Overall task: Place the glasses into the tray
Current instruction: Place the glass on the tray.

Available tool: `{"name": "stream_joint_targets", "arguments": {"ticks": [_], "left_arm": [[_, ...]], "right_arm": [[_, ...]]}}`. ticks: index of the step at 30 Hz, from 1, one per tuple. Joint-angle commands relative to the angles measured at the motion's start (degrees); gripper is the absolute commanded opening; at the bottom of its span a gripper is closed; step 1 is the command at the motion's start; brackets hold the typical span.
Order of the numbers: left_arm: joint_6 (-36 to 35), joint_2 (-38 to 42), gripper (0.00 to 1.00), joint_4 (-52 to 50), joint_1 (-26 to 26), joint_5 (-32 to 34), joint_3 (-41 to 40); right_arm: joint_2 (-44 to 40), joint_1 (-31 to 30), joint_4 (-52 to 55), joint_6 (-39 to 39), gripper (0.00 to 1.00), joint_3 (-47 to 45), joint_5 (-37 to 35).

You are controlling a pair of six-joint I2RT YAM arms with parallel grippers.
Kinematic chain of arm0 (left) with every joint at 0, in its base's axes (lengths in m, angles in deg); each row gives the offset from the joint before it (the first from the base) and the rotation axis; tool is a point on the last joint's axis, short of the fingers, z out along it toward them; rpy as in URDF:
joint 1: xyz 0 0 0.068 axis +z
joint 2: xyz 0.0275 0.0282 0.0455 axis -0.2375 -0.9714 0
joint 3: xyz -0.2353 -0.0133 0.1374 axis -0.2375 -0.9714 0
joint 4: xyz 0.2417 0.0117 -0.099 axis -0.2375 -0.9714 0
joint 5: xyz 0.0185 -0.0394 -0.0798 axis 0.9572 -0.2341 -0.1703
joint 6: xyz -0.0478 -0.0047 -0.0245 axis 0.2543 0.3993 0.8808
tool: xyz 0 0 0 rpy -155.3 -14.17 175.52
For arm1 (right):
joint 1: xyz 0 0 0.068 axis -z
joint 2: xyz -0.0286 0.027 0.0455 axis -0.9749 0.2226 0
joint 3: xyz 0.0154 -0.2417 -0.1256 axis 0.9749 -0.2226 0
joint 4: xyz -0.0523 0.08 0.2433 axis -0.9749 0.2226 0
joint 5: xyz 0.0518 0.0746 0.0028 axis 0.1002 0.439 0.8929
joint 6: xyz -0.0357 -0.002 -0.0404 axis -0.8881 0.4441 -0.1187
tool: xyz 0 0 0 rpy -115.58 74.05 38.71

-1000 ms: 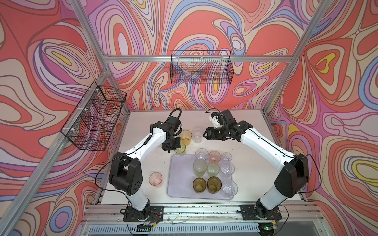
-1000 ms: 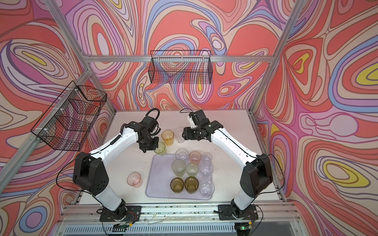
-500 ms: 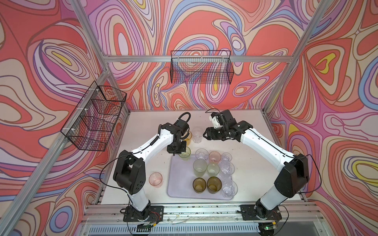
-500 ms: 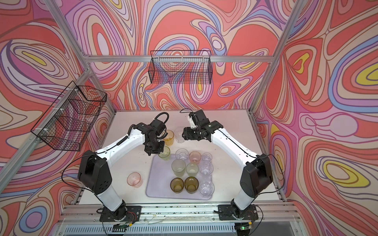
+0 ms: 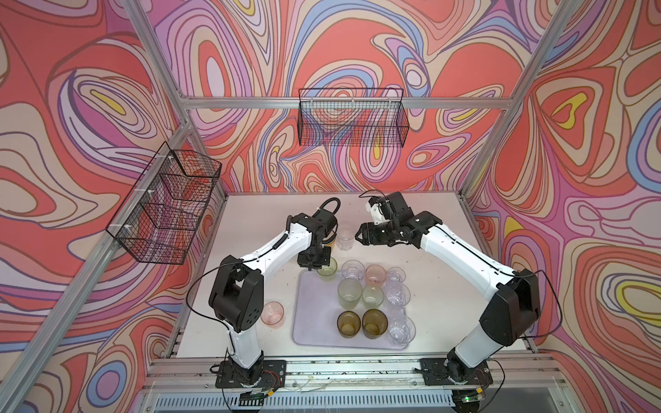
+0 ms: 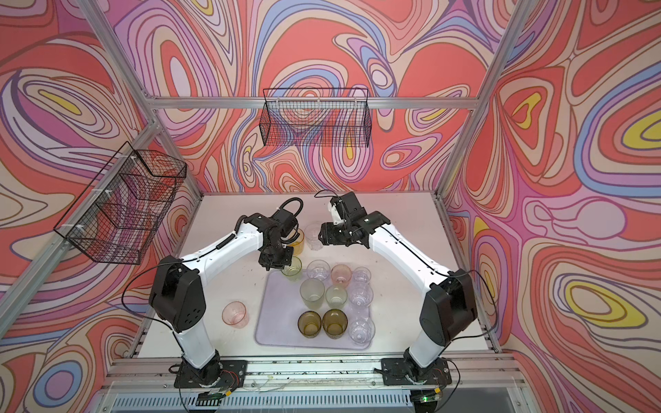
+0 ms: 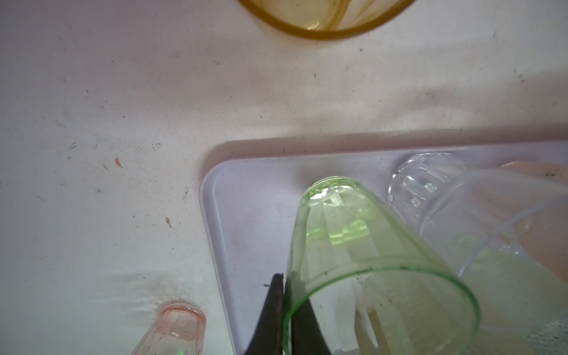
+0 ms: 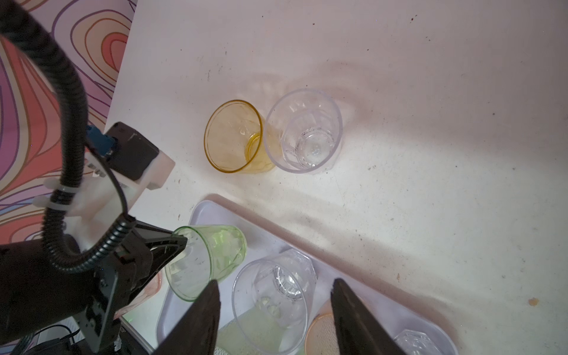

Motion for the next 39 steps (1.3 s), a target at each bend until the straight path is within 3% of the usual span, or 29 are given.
{"name": "stream_joint_targets", "arguments": {"ticks": [1, 39], "left_arm": [[0.68, -1.31, 0.00, -2.41, -0.65, 0.84, 1.52], [1.31, -5.81, 0.04, -0.55, -1.78, 1.43, 0.64]], "right_arm": [[-0.26, 0.35, -0.07, -0.55, 0.60, 0.18, 0.02], [-0.48, 0.35, -0.10, -0.31, 0.60, -0.79, -0.41]]}}
